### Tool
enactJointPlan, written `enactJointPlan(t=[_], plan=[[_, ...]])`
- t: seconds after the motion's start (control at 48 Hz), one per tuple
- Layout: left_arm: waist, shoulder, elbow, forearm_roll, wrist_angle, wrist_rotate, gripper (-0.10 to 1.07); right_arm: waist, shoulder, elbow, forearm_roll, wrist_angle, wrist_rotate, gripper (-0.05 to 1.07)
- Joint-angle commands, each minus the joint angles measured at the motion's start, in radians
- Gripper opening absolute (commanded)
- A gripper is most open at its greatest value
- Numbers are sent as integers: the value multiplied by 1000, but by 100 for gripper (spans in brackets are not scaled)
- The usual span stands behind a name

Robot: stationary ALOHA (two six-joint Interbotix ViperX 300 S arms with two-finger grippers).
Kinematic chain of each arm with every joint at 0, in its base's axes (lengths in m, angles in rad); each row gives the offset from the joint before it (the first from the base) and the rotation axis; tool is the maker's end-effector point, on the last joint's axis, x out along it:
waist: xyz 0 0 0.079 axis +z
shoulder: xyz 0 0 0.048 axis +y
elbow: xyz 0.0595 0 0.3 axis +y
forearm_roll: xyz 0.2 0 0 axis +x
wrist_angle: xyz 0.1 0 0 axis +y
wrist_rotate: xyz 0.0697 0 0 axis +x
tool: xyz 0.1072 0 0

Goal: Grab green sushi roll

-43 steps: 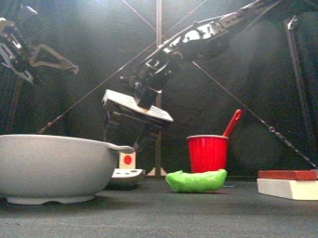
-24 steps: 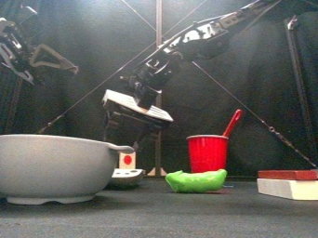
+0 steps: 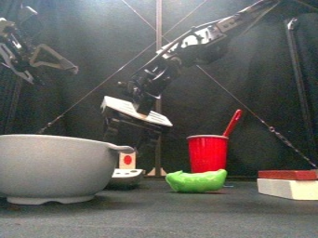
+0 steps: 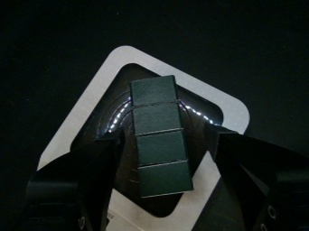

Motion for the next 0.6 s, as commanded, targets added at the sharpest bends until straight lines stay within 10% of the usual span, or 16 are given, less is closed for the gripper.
enactJointPlan(t=[0.0, 0.583], plan=[[2, 2, -12, -3, -9, 3, 32, -6, -21, -29, -5, -2, 0, 99], [2, 2, -12, -3, -9, 3, 32, -6, -2, -34, 15, -3, 0, 98]])
